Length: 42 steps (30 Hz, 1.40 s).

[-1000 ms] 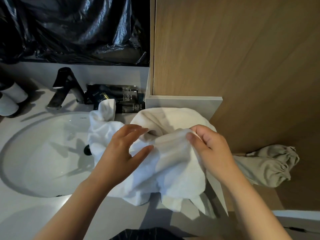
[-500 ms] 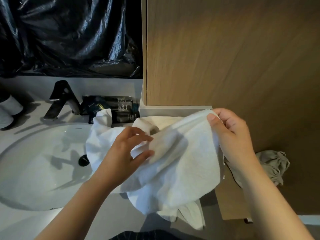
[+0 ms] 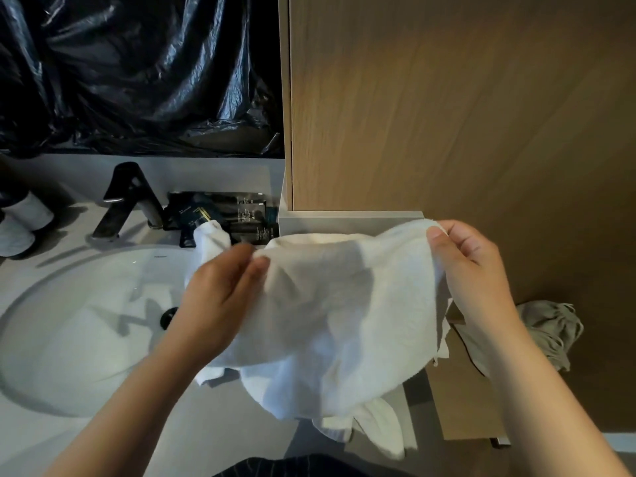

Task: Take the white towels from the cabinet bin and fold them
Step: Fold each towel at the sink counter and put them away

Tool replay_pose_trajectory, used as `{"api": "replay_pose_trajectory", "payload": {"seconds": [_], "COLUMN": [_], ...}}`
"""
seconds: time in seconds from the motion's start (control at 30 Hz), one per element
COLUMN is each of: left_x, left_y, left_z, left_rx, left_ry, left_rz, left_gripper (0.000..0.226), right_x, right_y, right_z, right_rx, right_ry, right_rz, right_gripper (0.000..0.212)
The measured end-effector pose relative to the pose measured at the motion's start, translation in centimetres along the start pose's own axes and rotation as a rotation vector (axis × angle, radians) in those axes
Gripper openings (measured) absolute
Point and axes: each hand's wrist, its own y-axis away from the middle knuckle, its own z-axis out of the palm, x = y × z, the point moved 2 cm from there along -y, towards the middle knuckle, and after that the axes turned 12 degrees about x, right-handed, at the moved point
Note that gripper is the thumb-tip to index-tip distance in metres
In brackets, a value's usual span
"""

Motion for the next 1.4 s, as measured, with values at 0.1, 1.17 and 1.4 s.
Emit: {"api": "replay_pose_trajectory", "payload": {"seconds": [0.1,1.17,1.4], "left_x": [4.3,4.1,0.2], "left_y": [-1.4,1.4,1.7], "left_z": [-1.7,-0.1,2.0], "left_rx": [0.057,0.005,-0.036], "left_ry": [0.1,0.029,-0.093], "left_rz": [0.103,0.271,0.091], "left_gripper": [0.034,0.04,0.045], "right_x": [-0.4,0.5,0.3], "right_y": [-0.4,2.4,-0.8], "right_z": [-0.2,1.1,-0.6], "right_rx": [0.025,-0.009,0.109], "right_ry": [0.005,-0.094,0.021], "right_rz": [0.012,0.032,0.087], "right_gripper": [0.025,0.025,0.021]}}
